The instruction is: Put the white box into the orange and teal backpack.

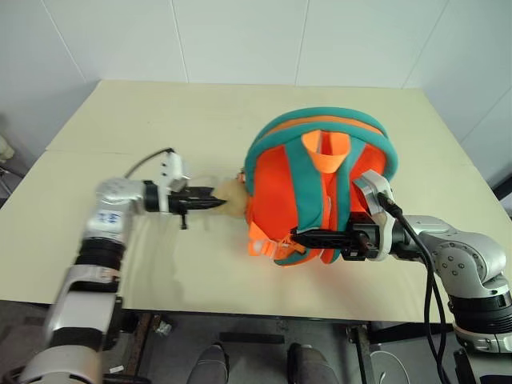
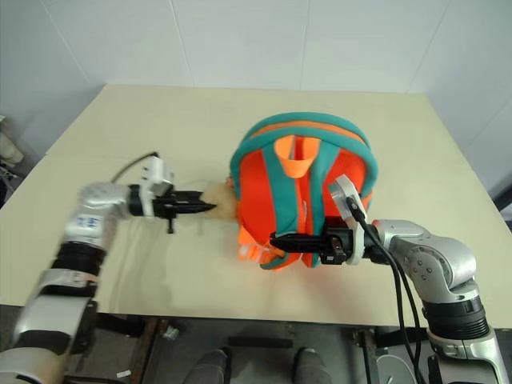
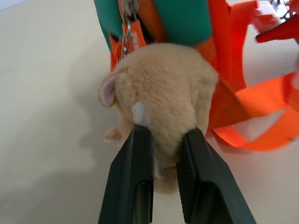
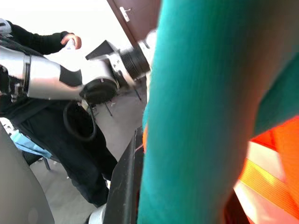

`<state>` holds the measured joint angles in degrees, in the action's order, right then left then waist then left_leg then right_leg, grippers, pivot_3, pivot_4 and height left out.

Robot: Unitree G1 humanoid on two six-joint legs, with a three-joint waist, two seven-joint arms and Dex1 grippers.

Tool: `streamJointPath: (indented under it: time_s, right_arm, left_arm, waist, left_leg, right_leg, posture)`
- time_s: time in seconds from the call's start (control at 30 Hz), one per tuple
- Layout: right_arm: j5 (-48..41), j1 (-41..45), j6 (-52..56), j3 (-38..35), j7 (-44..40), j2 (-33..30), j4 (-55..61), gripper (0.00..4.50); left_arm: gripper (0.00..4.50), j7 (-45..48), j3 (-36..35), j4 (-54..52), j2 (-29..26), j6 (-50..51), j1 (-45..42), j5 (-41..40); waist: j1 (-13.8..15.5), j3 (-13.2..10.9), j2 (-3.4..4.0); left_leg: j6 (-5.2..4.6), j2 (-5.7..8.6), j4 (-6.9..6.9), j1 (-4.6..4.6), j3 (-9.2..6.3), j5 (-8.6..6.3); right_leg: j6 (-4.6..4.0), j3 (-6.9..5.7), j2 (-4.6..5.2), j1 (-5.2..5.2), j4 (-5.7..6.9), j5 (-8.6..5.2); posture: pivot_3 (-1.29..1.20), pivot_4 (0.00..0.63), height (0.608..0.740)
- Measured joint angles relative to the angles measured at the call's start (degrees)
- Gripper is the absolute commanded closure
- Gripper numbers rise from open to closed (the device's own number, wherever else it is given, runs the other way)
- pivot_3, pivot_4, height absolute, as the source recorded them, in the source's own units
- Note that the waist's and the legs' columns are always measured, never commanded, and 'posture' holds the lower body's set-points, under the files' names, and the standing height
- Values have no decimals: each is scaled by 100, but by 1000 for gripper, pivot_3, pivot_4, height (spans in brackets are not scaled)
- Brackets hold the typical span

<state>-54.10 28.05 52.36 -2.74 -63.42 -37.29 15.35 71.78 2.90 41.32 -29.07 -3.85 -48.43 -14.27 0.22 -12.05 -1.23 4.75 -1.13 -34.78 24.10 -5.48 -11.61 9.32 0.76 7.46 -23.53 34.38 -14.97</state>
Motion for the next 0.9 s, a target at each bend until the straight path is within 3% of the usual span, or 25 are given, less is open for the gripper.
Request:
streamJointPath:
  time_s: [0.2,0.33,0.6,0.63,0.77,0.9]
  right_arm:
    - [-47,-121,-1,-2,93,16,41,4334]
    - [8,-233,-62,7,98,8,48,4334]
    - [370,-250,-306,49,90,-50,34,4334]
    - [461,-257,-359,64,91,-85,34,3986]
    - [599,-466,-493,-11,25,-359,44,2686]
    - [600,-758,-599,-512,39,-728,131,1330]
  left_arm:
    - [4105,1,-6,-82,89,-171,361,86]
    - [4105,76,-7,-650,-138,-86,915,83]
    - [4105,12,-54,-1180,-329,152,1153,81]
    - [4106,-10,-59,-1235,-331,181,1171,80]
    - [2898,-237,-141,-1852,-416,361,1429,43]
    - [1629,-237,-388,-2817,-875,915,1935,-228]
  waist:
    - [4,2,2]
    - [-26,2,2]
    - [-31,3,3]
    - [-32,3,3]
    - [-30,2,3]
    - [-46,1,4]
  left_leg:
    - [-4,0,-13,-4,0,-2]
    - [-6,-1,-11,-5,1,-3]
    - [-7,-1,-12,-5,3,-4]
    - [-7,-1,-12,-5,4,-4]
    - [-8,-2,-7,-1,3,-5]
    - [-10,-3,10,-1,9,-7]
  right_leg:
    - [-2,-1,1,14,-8,7]
    - [-3,0,1,14,-15,9]
    - [-5,-1,1,14,-24,10]
    - [-5,-1,1,14,-26,10]
    - [-5,-1,1,12,-31,10]
    - [-6,3,1,3,-33,9]
  posture:
    - [0,150,740]
    - [0,150,740]
    - [0,150,740]
    - [0,150,740]
    - [0,150,740]
    - [0,150,740]
